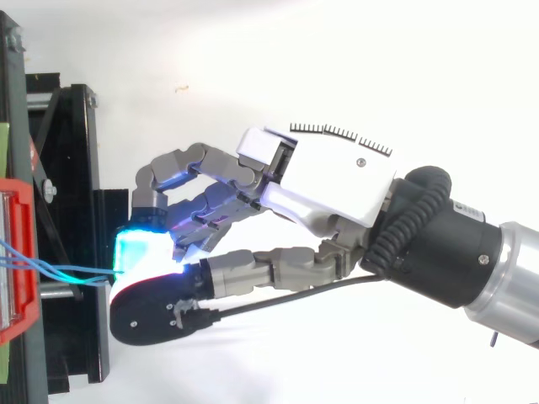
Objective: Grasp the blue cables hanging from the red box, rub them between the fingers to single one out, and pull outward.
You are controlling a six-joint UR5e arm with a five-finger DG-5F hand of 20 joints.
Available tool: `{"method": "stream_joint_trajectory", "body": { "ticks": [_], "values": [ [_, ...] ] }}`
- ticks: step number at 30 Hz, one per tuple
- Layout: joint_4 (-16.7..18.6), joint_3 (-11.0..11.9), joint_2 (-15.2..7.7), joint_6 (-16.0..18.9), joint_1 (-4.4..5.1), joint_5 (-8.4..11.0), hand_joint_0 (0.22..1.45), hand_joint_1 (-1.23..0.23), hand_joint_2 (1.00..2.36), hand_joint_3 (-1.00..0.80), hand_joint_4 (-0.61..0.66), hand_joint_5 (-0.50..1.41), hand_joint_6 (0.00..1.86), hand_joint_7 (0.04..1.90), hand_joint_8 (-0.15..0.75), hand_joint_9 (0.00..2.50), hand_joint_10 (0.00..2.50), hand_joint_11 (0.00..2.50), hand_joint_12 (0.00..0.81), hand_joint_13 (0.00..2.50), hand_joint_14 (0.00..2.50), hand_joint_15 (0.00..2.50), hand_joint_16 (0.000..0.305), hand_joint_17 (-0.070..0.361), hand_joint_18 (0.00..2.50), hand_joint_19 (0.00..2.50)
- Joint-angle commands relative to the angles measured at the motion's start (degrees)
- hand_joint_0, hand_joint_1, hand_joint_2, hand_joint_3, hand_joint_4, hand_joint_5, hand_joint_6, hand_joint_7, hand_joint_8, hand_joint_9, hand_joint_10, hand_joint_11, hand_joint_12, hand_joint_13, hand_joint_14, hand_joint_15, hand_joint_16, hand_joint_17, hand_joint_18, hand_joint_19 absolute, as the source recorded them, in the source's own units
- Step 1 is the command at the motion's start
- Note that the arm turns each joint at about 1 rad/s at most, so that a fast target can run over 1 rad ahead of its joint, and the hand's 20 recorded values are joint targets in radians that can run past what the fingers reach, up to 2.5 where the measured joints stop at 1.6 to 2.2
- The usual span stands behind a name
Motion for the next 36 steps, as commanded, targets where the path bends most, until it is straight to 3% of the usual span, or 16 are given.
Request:
{"method": "stream_joint_trajectory", "body": {
  "ticks": [1,11,16,36],
  "values": [
    [-0.05,0.00,-0.03,0.00,0.00,0.00,0.50,-0.69,1.00,-0.50,0.14,-0.15,0.88,1.14,0.294,0.83,0.01,0.56,0.419,0.80,0.02,0.66,0.057,0.128,0.66,0.70],
    [-0.05,0.00,-0.03,0.00,0.00,0.00,0.50,-0.69,1.00,-0.50,0.14,-0.15,0.88,1.13,0.294,0.83,0.01,0.55,0.420,0.80,0.02,0.66,0.057,0.128,0.66,0.70],
    [-0.05,0.09,0.06,0.00,0.00,0.00,0.56,-0.66,1.01,-0.32,0.13,-0.15,0.88,1.18,0.282,0.83,0.01,0.54,0.403,0.79,0.02,0.65,0.052,0.118,0.63,0.72],
    [-0.66,0.09,-0.03,-0.26,0.09,0.09,0.57,-0.73,1.02,0.01,0.00,-0.11,0.90,1.19,0.303,0.93,0.02,0.54,0.435,0.85,0.02,0.63,0.060,0.135,0.73,0.65]
  ]
}}
